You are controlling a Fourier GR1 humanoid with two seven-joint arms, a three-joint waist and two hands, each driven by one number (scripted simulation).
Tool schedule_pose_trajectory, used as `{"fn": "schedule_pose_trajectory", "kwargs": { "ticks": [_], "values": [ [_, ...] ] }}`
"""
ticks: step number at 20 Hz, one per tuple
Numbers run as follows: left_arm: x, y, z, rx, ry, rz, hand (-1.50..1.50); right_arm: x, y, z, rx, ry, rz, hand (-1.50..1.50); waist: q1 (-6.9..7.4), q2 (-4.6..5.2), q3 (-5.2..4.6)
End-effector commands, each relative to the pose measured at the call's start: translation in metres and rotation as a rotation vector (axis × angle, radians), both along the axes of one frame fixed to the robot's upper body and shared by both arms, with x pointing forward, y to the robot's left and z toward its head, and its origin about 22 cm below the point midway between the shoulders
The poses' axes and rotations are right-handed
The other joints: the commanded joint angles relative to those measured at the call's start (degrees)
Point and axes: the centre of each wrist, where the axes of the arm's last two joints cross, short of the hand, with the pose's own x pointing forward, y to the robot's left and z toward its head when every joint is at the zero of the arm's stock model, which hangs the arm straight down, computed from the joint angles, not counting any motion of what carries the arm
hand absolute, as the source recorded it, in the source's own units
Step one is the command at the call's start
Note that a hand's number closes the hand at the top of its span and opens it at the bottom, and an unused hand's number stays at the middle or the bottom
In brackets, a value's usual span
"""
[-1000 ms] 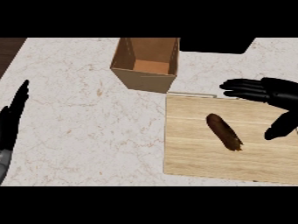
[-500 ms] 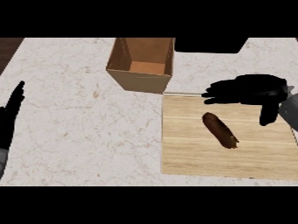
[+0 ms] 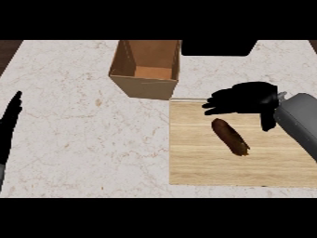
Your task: Pick the sweet potato from the tray and place it in the cardboard box
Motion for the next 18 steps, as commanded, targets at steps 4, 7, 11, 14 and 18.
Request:
{"fn": "schedule_pose_trajectory", "kwargs": {
  "ticks": [4,7,11,14,18],
  "values": [
    [-0.005,0.012,-0.006,0.008,-0.011,-0.003,0.0,0.008,0.009,0.004,-0.031,0.043,0.029,-1.5,-0.35,-0.09,-0.01],
    [-0.011,0.011,-0.002,0.011,-0.009,0.012,0.0,0.008,0.004,-0.007,-0.03,0.064,0.034,-1.5,-0.11,-0.08,0.01],
    [-0.009,0.007,-0.007,0.009,-0.018,-0.011,0.0,0.002,0.005,-0.019,0.009,0.114,0.059,-1.5,-0.14,-0.05,0.01],
    [0.011,0.001,-0.001,-0.003,-0.008,0.009,0.0,-0.006,0.013,-0.03,-0.013,0.14,0.091,-1.5,-0.53,0.05,-0.01],
    [0.01,0.003,-0.009,0.015,0.002,0.026,0.0,-0.021,0.009,-0.013,0.044,0.137,0.143,-1.5,-1.6,-0.17,-0.05]
  ]
}}
